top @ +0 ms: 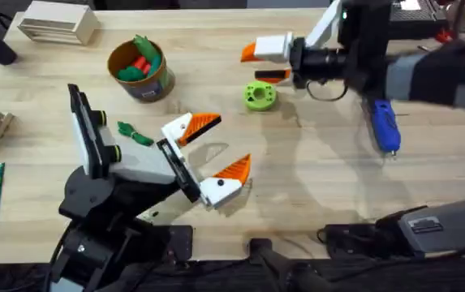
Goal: Pick up the gripper from the table and insert it into the empty holder that is missing its gripper. Then pick up a screw, insert it into the mounting hole, and use the screwdriver to tighten it. Finally, clean up the table by picking up the vegetable and placing it into the bucket.
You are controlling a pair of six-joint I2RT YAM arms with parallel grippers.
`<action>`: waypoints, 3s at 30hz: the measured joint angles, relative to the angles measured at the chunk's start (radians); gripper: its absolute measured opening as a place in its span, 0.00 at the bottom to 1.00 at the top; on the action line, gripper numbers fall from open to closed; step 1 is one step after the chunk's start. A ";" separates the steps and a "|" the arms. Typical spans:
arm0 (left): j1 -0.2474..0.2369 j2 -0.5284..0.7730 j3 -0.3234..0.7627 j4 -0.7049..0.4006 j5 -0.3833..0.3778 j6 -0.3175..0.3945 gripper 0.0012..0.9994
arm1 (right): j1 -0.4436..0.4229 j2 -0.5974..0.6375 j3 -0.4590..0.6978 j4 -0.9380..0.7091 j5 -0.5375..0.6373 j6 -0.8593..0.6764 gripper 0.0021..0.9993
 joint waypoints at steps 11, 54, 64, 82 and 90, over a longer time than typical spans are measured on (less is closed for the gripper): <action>0.000 0.000 0.000 0.000 0.000 0.000 0.99 | 0.105 0.000 0.339 -0.688 0.437 -0.520 0.88; 0.000 0.000 0.000 0.000 0.000 0.000 0.99 | 0.331 0.173 0.342 -0.710 0.849 -0.771 0.01; 0.000 0.000 0.000 0.000 0.000 0.000 0.99 | 0.331 0.173 0.343 -0.713 0.848 -0.771 0.01; 0.000 0.000 0.000 0.000 0.000 0.000 0.99 | 0.346 -0.015 0.539 -1.086 0.844 -0.771 0.00; 0.000 0.000 0.000 0.000 0.000 0.000 0.99 | 0.435 -0.015 0.789 -1.224 0.745 -0.779 0.00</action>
